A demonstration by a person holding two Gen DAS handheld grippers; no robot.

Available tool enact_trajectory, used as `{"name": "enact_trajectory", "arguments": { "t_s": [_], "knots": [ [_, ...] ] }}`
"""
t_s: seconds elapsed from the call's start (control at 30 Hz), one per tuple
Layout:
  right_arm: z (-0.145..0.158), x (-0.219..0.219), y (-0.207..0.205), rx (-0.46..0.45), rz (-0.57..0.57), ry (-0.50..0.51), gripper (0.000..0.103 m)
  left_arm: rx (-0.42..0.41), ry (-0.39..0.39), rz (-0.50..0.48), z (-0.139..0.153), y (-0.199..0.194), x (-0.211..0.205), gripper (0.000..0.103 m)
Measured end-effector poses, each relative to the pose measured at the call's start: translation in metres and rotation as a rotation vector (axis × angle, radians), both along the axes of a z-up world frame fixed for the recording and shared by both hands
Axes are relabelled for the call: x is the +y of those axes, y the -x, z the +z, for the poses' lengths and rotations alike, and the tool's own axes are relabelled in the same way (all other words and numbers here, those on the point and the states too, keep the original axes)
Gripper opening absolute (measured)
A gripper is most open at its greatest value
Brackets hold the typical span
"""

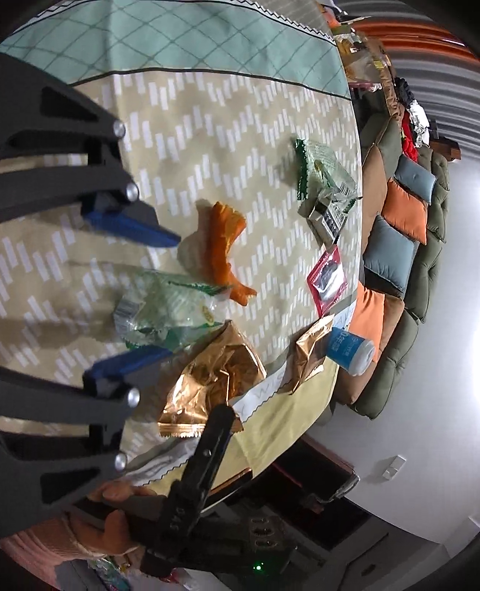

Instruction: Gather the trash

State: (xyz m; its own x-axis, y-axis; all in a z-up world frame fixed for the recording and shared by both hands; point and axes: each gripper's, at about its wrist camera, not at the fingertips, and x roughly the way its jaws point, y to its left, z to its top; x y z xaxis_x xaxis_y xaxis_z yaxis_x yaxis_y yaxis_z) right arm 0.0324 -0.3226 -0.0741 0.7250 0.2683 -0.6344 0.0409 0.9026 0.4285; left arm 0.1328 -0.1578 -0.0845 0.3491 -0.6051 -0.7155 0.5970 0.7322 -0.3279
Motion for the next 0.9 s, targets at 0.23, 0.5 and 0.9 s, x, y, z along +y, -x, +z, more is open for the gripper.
{"name": "enact_trajectory", "arguments": {
  "t_s": [0.23,0.5,0.9],
  "knots": [
    [0.003,0.003,0.005,0.001,0.006,0.002,0.022,-0.003,0.026,0.000,0.003,0.003,0.007,0.018],
    [0.022,0.000,0.016,-0.062,-0.009,-0.005,0.020,-0.069,0.032,-0.018,0.016,0.021,0.014,0.011],
    [0.037,0.031,0.012,-0.114,0.074,-0.022,0.020,-0.118,0.059,0.065,0.038,0.041,0.067,0.011]
  ]
}}
